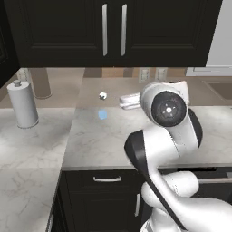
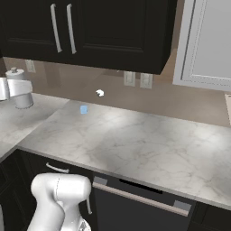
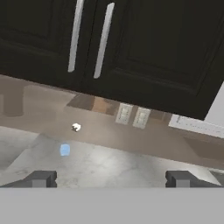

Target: Close all open cabinet doors.

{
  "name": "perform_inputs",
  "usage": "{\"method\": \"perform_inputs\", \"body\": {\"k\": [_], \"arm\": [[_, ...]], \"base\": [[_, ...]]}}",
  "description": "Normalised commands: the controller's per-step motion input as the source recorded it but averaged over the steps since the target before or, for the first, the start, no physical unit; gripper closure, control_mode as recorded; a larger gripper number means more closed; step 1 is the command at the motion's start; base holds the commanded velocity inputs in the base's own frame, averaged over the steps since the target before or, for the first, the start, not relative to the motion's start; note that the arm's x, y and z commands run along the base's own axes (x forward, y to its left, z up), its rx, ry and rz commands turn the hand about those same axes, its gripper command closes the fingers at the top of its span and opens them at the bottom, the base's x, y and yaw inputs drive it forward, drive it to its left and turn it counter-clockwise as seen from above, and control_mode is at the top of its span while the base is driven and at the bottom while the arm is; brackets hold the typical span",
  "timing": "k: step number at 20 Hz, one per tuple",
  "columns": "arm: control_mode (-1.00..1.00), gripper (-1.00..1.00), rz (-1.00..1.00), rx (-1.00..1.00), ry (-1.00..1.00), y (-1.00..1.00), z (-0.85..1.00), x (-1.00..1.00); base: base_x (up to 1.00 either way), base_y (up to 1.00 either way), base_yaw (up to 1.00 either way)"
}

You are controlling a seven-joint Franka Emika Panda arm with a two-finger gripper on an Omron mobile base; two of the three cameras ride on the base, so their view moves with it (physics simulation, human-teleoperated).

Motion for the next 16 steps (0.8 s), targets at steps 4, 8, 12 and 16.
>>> {"method": "perform_inputs", "body": {"k": [4, 8, 12, 16], "arm": [[-1.00, -1.00, 0.03, 0.23, 0.07, -0.34, -0.34, -0.18], [-1.00, -1.00, 0.00, 0.00, 0.09, 0.00, -0.19, 0.00], [-1.00, -1.00, 0.00, 0.00, 0.00, 0.00, -0.02, 0.00], [-1.00, -1.00, 0.00, 0.00, 0.00, 0.00, 0.00, 0.00]], "base": [[0.00, 0.00, 0.00], [0.00, 0.00, 0.00], [0.00, 0.00, 0.00], [0.00, 0.00, 0.00]]}}
